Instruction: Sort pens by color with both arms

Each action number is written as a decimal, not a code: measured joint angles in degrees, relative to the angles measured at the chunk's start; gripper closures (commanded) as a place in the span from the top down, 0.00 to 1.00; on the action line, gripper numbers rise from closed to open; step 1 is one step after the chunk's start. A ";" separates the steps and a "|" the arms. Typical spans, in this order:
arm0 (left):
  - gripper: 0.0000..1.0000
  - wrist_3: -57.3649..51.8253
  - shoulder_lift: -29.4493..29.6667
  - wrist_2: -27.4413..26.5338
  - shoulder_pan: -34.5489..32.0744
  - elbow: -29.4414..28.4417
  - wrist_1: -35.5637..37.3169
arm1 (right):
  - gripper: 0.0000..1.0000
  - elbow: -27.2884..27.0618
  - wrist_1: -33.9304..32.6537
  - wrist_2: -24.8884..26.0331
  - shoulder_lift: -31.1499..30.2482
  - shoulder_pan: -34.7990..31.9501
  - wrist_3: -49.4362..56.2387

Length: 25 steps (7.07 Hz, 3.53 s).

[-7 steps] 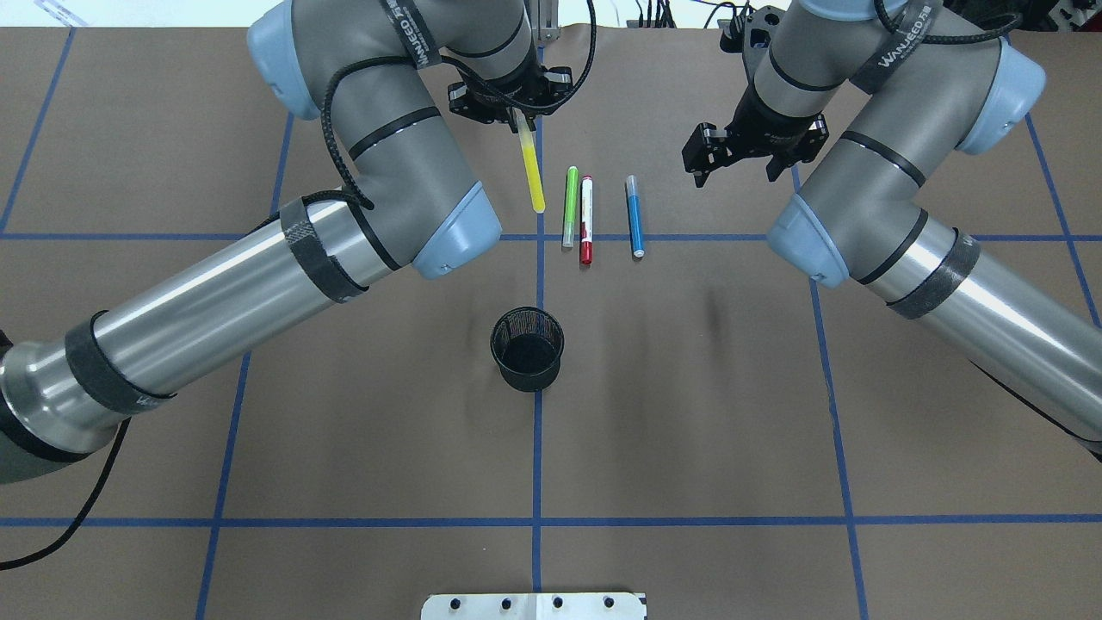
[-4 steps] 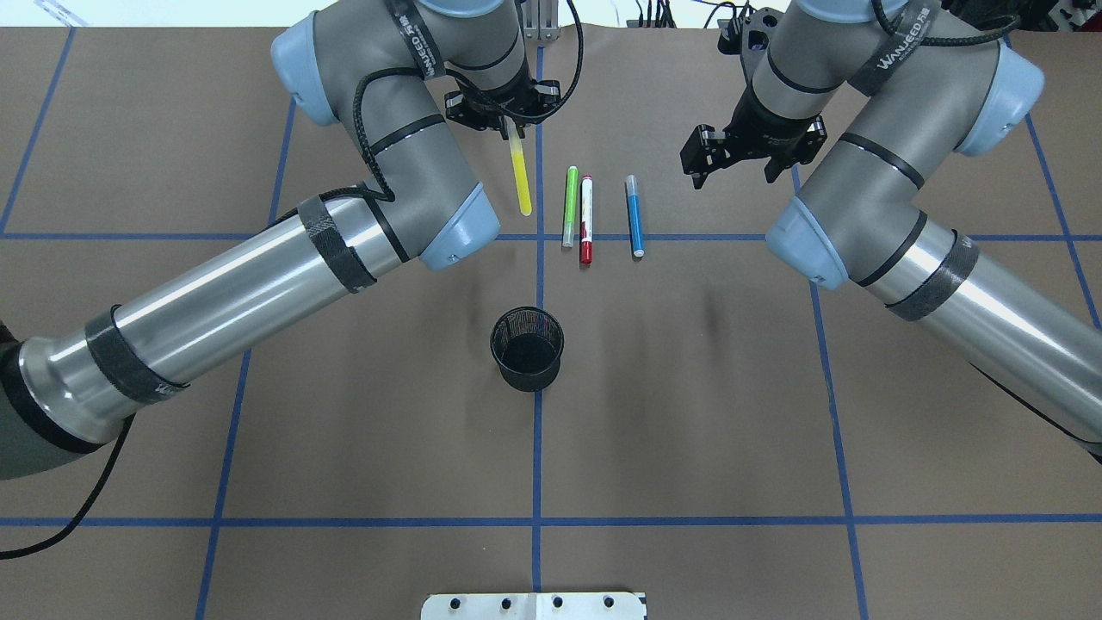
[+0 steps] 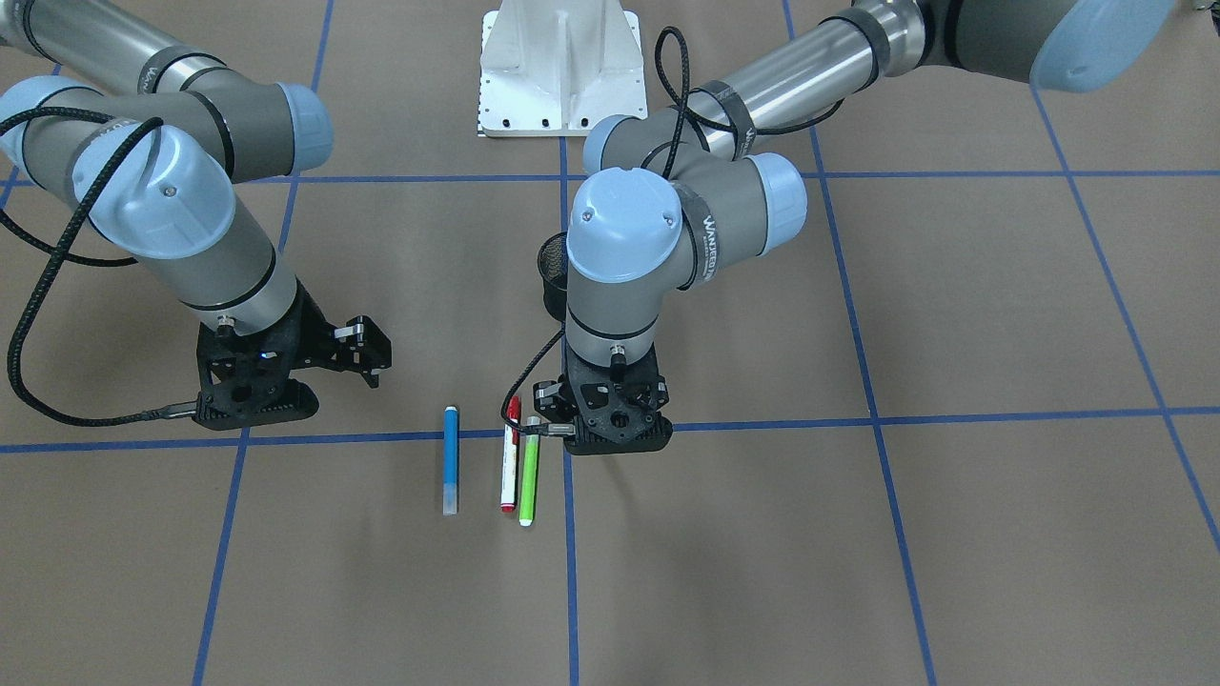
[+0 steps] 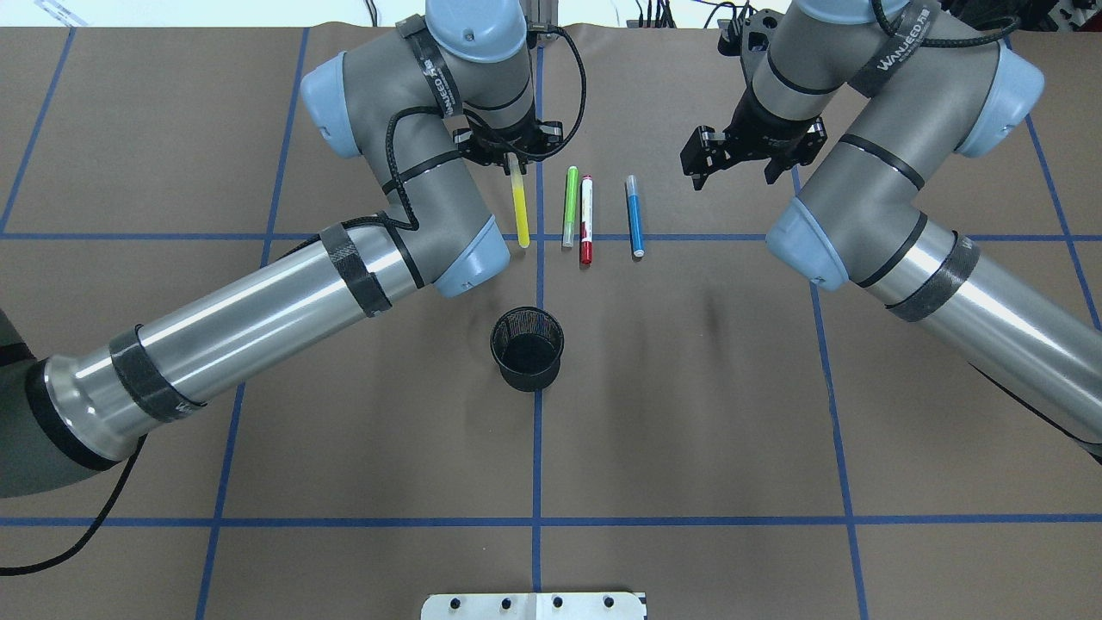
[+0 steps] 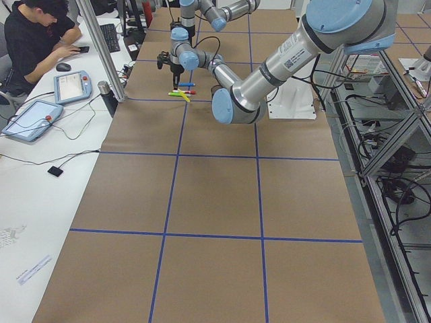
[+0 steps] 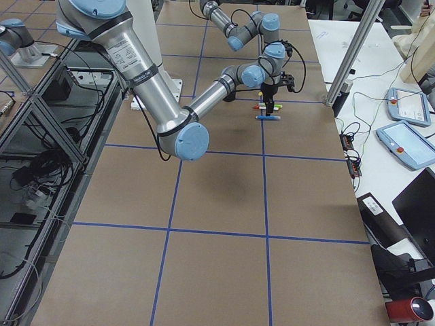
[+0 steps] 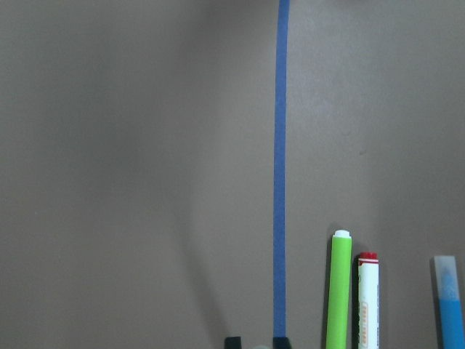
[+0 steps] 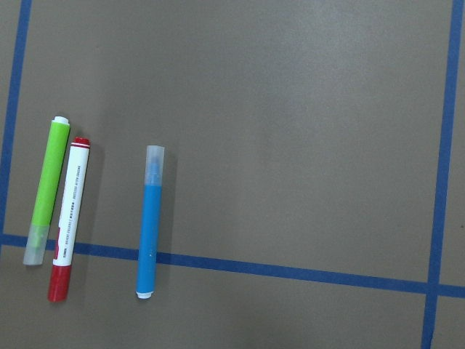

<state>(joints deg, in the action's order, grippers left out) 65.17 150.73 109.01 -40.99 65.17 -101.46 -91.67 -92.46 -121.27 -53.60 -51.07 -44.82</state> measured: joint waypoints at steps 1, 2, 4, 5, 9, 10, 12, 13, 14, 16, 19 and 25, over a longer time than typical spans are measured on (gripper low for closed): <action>0.30 0.13 0.00 0.02 0.57 -0.02 -0.02 | 0.99 0.00 0.00 0.02 -0.04 0.00 0.00; 0.35 0.13 0.01 0.00 0.88 -0.06 -0.01 | 0.99 0.00 0.00 0.00 -0.05 0.00 0.00; 0.39 0.02 0.00 -0.02 1.05 -0.10 -0.07 | 0.99 -0.16 0.00 -0.02 -0.04 0.00 0.00; 0.48 0.05 0.01 -0.02 1.07 0.06 -0.11 | 0.99 -0.27 0.00 -0.02 -0.07 0.00 0.00; 0.88 -3.23 -4.57 6.67 -4.18 13.07 8.93 | 0.99 -0.66 2.92 0.02 -0.68 -0.20 -2.88; 0.95 -8.96 -7.97 10.42 -7.79 17.72 12.42 | 0.99 -0.57 6.01 -0.14 -1.86 -0.59 -3.39; 0.98 -22.33 -14.88 14.17 -14.03 24.02 17.06 | 0.99 -0.19 8.84 -1.70 -3.50 -3.30 -1.93; 0.99 -29.80 -19.10 15.93 -17.38 26.55 18.23 | 0.99 0.22 9.10 -3.78 -5.01 -6.15 2.12; 0.99 -37.50 -23.62 17.84 -21.19 28.73 18.84 | 0.99 1.00 9.19 -6.56 -6.91 -9.41 7.57; 0.99 -52.74 -32.40 21.37 -29.15 31.29 19.16 | 0.99 2.88 9.25 -10.97 -11.02 -15.41 18.16; 0.99 -73.85 -42.59 23.37 -40.43 30.04 19.08 | 0.99 6.25 9.31 -13.30 -16.88 -23.59 31.45; 0.99 -88.18 -53.49 23.82 -50.26 28.04 18.36 | 0.99 8.01 9.05 -15.66 -28.69 -38.27 46.83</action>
<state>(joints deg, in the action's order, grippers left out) -23.01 97.24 132.83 -91.25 93.21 -83.10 -83.66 -83.41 -136.93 -82.29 -89.34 2.01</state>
